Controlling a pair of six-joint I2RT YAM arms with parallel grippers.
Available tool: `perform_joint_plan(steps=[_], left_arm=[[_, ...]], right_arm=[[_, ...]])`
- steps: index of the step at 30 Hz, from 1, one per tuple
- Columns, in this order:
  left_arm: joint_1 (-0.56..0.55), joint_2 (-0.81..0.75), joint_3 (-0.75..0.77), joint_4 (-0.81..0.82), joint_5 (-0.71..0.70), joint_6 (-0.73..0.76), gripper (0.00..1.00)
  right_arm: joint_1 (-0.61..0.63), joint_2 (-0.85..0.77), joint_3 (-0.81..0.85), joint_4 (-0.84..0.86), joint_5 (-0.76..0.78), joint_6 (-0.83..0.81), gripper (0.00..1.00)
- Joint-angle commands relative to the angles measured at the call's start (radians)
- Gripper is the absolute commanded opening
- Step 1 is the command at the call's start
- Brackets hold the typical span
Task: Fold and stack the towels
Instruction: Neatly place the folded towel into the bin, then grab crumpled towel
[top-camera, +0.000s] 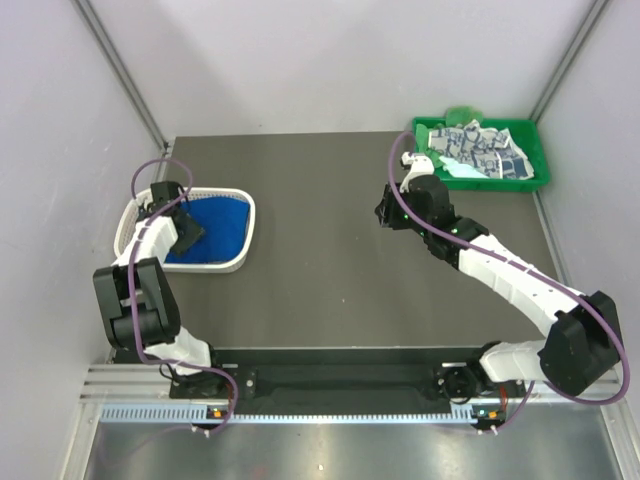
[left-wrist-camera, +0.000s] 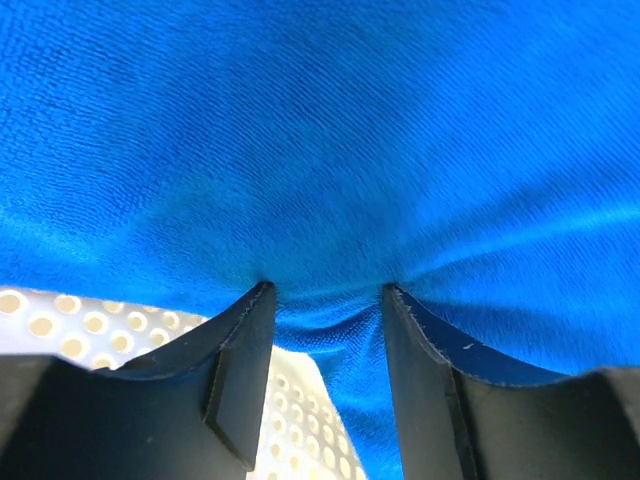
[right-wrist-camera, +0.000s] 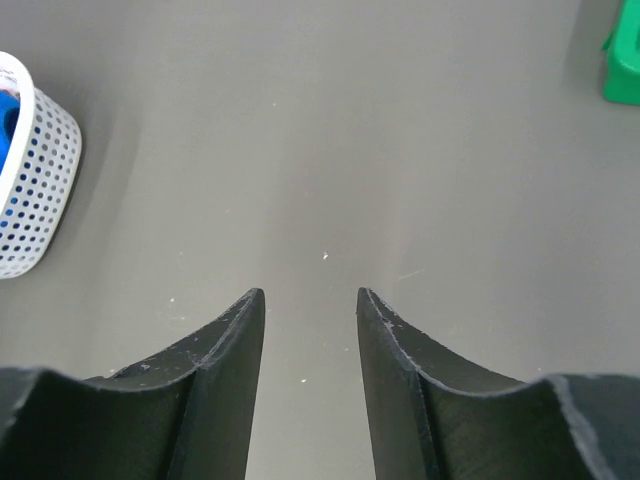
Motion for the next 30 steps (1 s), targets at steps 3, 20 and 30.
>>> perform_joint_plan(steps=[3,20,30], left_arm=[[-0.030,-0.125,0.042,0.036,0.136,0.028,0.55],[-0.475,-0.300,0.066,-0.006,0.174,0.028,0.55],[-0.618,-0.301,0.056,0.033,0.235,0.042,0.55]], right_arm=[[0.002,0.002,0.063,-0.001,0.048,-0.032,0.44],[-0.407,0.449,0.434,0.158,0.032,-0.088,0.50],[-0.521,0.856,0.727,0.381,0.143,0.021,0.52]])
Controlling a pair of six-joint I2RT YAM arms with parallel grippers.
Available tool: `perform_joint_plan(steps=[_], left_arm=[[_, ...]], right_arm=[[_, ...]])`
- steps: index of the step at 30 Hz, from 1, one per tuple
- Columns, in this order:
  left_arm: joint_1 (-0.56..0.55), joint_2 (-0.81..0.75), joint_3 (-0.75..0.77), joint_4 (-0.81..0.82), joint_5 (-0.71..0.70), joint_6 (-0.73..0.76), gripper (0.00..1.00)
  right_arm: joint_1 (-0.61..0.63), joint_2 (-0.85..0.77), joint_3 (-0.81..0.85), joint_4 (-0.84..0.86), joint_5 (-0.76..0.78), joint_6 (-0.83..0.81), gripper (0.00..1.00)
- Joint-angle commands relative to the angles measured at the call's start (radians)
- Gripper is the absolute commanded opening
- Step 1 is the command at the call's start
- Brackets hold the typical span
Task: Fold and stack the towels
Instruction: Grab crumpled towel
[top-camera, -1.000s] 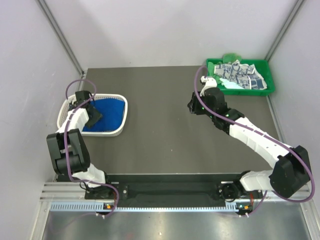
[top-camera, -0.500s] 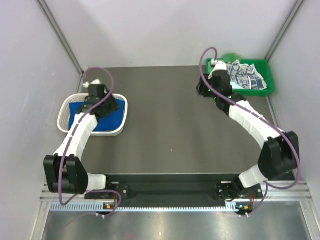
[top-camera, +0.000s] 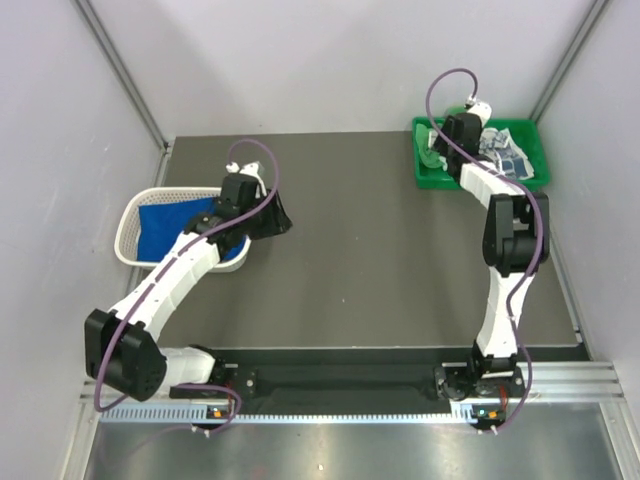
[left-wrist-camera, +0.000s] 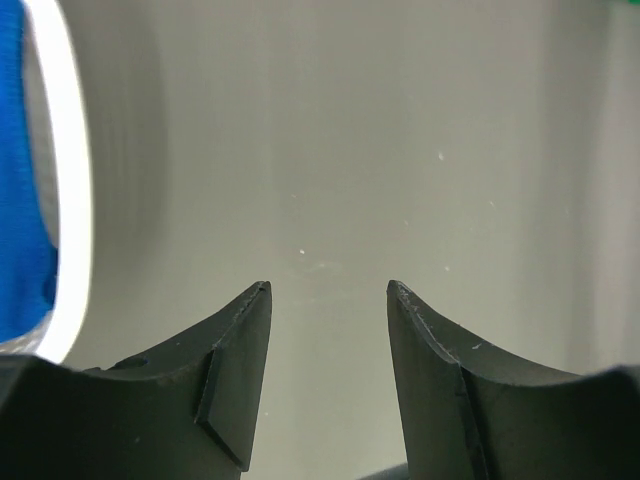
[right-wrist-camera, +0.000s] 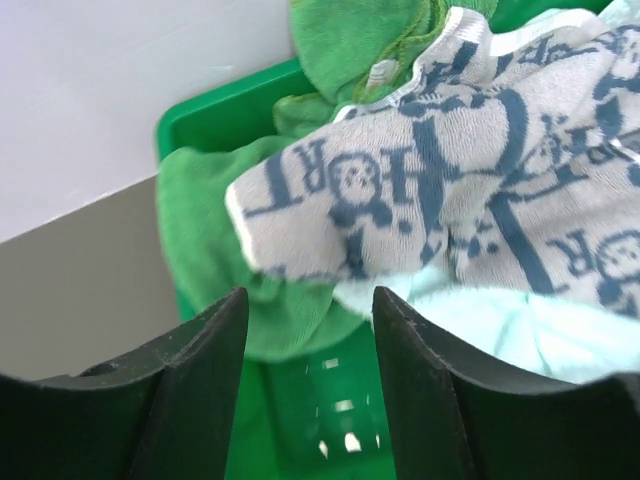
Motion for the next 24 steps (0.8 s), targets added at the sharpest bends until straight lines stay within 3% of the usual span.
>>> perform_joint_plan(steps=[1,7,11,14,24], left_arm=[[-0.005,-0.019,0.012,0.037,0.025,0.020,0.55],[-0.008,-0.011,0.009,0.037,0.028,0.035,0.55],[-0.008,0.007,0.012,0.034,0.022,0.044,0.54],[-0.008,0.026,0.018,0.034,0.028,0.045,0.54],[-0.007,0.050,0.029,0.045,0.031,0.043,0.53]], right_arm=[[-0.020,0.111,0.167,0.115,0.063,0.060,0.54],[-0.037,0.268,0.348,0.064,0.104,0.092,0.56],[-0.038,0.311,0.376,0.066,0.114,0.094,0.56],[-0.041,0.322,0.365,0.075,0.109,0.097,0.48],[-0.055,0.238,0.284,0.109,0.091,0.092,0.02]])
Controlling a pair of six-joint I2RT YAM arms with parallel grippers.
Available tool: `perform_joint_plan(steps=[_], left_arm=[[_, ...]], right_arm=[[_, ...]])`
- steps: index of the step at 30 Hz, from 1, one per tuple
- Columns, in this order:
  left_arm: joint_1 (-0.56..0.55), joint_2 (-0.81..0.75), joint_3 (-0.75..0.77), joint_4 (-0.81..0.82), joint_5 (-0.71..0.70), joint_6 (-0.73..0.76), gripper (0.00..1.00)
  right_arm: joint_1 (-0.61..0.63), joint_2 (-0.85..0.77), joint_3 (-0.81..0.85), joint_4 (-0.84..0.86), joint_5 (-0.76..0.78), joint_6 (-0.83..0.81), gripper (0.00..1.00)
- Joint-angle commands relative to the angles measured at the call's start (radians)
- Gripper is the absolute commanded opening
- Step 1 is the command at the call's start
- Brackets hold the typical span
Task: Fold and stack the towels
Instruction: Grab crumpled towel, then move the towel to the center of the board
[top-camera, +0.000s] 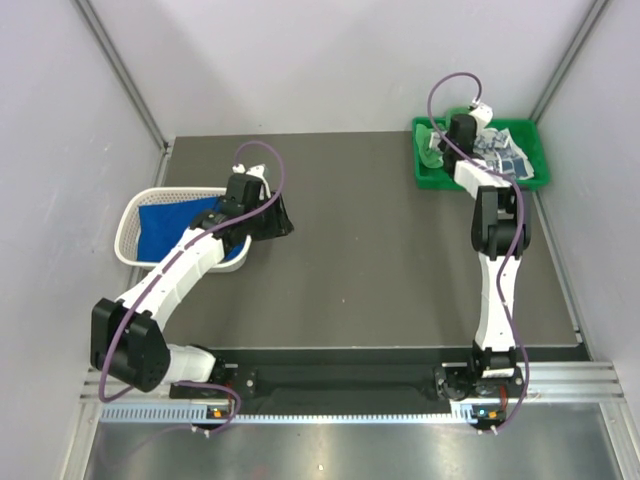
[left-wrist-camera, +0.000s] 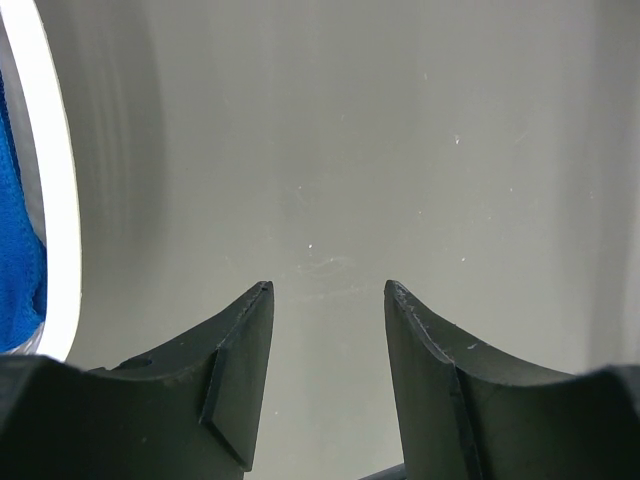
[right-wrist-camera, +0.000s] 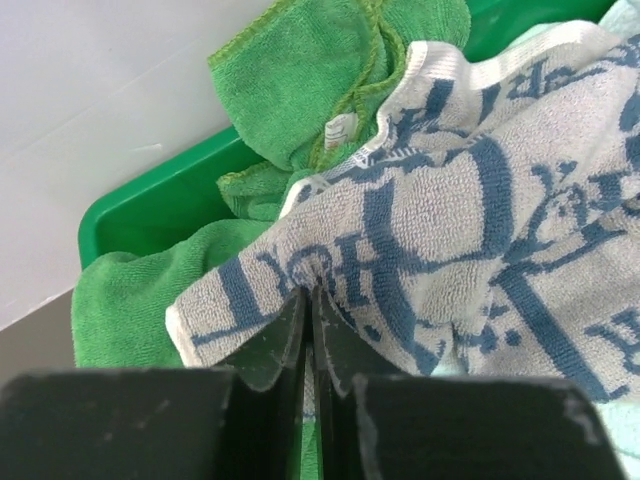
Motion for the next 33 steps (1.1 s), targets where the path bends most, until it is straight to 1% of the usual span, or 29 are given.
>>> perform_joint_plan(steps=[1,11,14,17,18,20,21,23,24,26,27,29,30,32,33], left_arm=[[0.001,-0.002,0.028,0.043,0.009,0.012,0.53],[0.001,-0.015,0.042,0.032,0.010,0.017,0.53],[-0.001,-0.020,0.042,0.028,-0.008,0.029,0.52],[-0.001,-0.021,0.051,0.023,-0.007,0.035,0.52],[-0.001,-0.021,0.053,0.022,-0.002,0.035,0.52],[0.001,-0.021,0.054,0.022,0.002,0.037,0.52],[-0.001,-0.023,0.057,0.022,0.004,0.035,0.51],[-0.001,-0.025,0.059,0.022,0.010,0.037,0.51],[0.001,-0.029,0.057,0.022,0.012,0.037,0.51],[-0.001,-0.037,0.053,0.022,0.009,0.035,0.50],[0.001,-0.043,0.050,0.023,0.007,0.037,0.50],[-0.001,-0.052,0.047,0.026,0.005,0.034,0.50],[-0.001,-0.057,0.044,0.026,0.004,0.032,0.50],[0.001,-0.066,0.037,0.036,0.001,0.025,0.50],[0.002,-0.069,0.036,0.039,0.002,0.022,0.50]], right_arm=[[-0.023,-0.100,-0.010,0.051,0.000,-0.007,0.01],[-0.022,-0.316,-0.113,0.072,-0.004,-0.032,0.00],[-0.025,-0.401,-0.156,0.062,-0.007,-0.033,0.00],[-0.023,-0.503,-0.215,0.056,-0.016,-0.047,0.00],[-0.019,-0.560,-0.248,0.052,-0.019,-0.052,0.00],[-0.008,-0.614,-0.274,0.039,-0.037,-0.052,0.00],[0.007,-0.669,-0.301,0.023,-0.040,-0.052,0.00],[0.027,-0.727,-0.331,0.017,-0.046,-0.059,0.00],[0.038,-0.788,-0.360,0.010,-0.050,-0.061,0.00],[0.076,-0.847,-0.384,-0.004,-0.050,-0.067,0.00],[0.110,-0.902,-0.401,-0.012,-0.054,-0.073,0.00],[0.156,-0.948,-0.412,-0.044,-0.042,-0.087,0.00],[0.208,-0.996,-0.432,-0.050,-0.033,-0.102,0.00],[0.263,-1.043,-0.464,-0.058,-0.016,-0.114,0.00],[0.318,-1.085,-0.504,-0.063,-0.005,-0.119,0.00]])
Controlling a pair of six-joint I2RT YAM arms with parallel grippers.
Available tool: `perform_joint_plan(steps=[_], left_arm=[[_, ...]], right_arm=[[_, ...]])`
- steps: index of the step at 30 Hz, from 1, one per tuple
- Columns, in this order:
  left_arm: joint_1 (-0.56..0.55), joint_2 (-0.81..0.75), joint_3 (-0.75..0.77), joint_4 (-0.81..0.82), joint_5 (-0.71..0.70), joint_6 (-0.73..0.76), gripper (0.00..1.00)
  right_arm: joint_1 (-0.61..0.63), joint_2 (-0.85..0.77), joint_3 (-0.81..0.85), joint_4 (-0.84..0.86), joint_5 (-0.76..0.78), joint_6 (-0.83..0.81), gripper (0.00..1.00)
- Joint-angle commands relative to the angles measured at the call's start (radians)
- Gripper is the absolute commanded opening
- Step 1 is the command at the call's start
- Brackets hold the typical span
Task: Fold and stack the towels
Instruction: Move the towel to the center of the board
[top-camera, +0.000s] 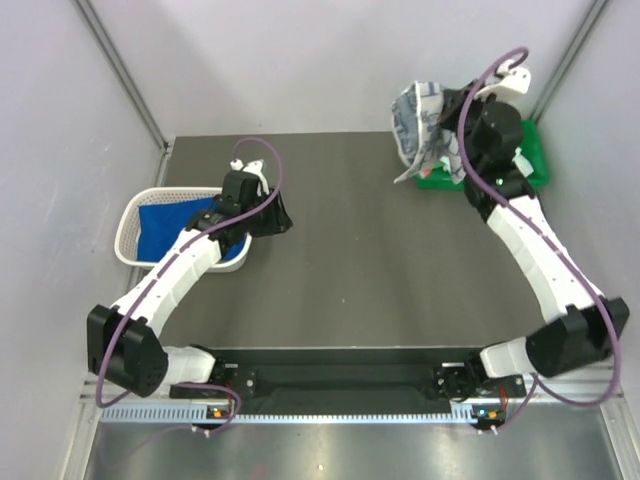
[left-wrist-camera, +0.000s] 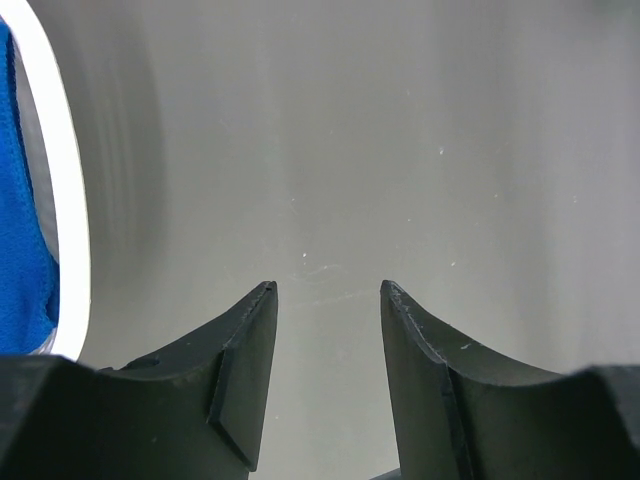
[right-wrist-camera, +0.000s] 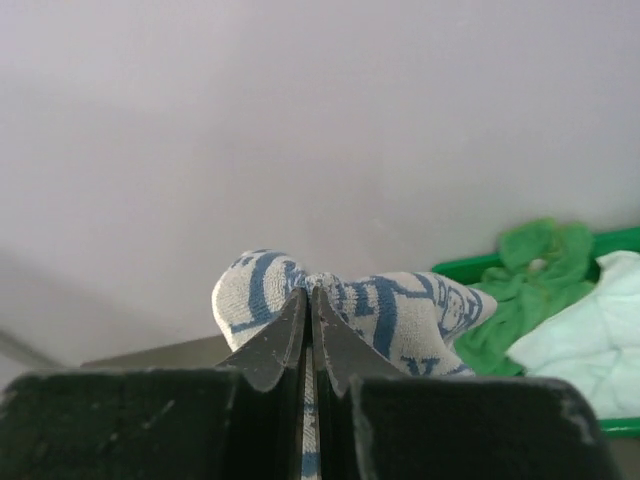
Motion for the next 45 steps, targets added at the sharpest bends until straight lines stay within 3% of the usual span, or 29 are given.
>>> perform_joint_plan(steps=[1,6,10,12,14,19,20,24,26,29,34,38,45], left_arm=[[0.002,-0.053,0.016,0.042,0.002,-0.003,0.51],[0.001,-0.078,-0.020,0.098,-0.001,-0.038,0.51],[0.002,-0.069,-0.050,0.144,0.034,-0.063,0.52],[0.001,-0.040,-0.067,0.169,0.059,-0.084,0.52],[-0.001,-0.006,-0.086,0.207,0.113,-0.113,0.52],[-0.008,0.063,-0.104,0.240,0.186,-0.126,0.53],[-0.016,0.086,-0.104,0.240,0.194,-0.127,0.53],[-0.036,0.112,-0.130,0.273,0.208,-0.147,0.53],[-0.041,0.109,-0.155,0.298,0.206,-0.167,0.53],[-0.039,0.077,-0.170,0.280,0.132,-0.196,0.49],[-0.009,-0.009,-0.170,0.131,-0.109,-0.276,0.48],[0.036,-0.134,-0.176,0.072,-0.194,-0.304,0.48],[0.067,-0.218,-0.161,0.032,-0.192,-0.281,0.49]], right_arm=[[0.122,-0.122,-0.077,-0.008,0.030,-0.040,0.00],[0.303,-0.275,-0.331,0.039,0.091,-0.001,0.00],[0.356,-0.332,-0.478,0.044,0.084,0.064,0.00],[0.307,-0.319,-0.513,-0.035,0.070,0.137,0.01],[0.250,-0.313,-0.553,-0.065,0.018,0.194,0.10],[-0.052,-0.276,-0.691,-0.097,-0.182,0.255,0.16],[-0.086,-0.276,-0.706,-0.094,-0.203,0.257,0.21],[-0.046,-0.276,-0.642,-0.126,-0.200,0.182,0.35],[0.086,-0.238,-0.549,-0.177,-0.125,0.097,0.42],[0.257,-0.112,-0.397,-0.250,-0.048,-0.026,0.45],[0.368,0.152,-0.172,-0.368,-0.112,-0.139,0.46],[0.429,0.408,0.034,-0.489,-0.163,-0.231,0.42],[0.500,0.569,0.114,-0.582,-0.180,-0.274,0.43]])
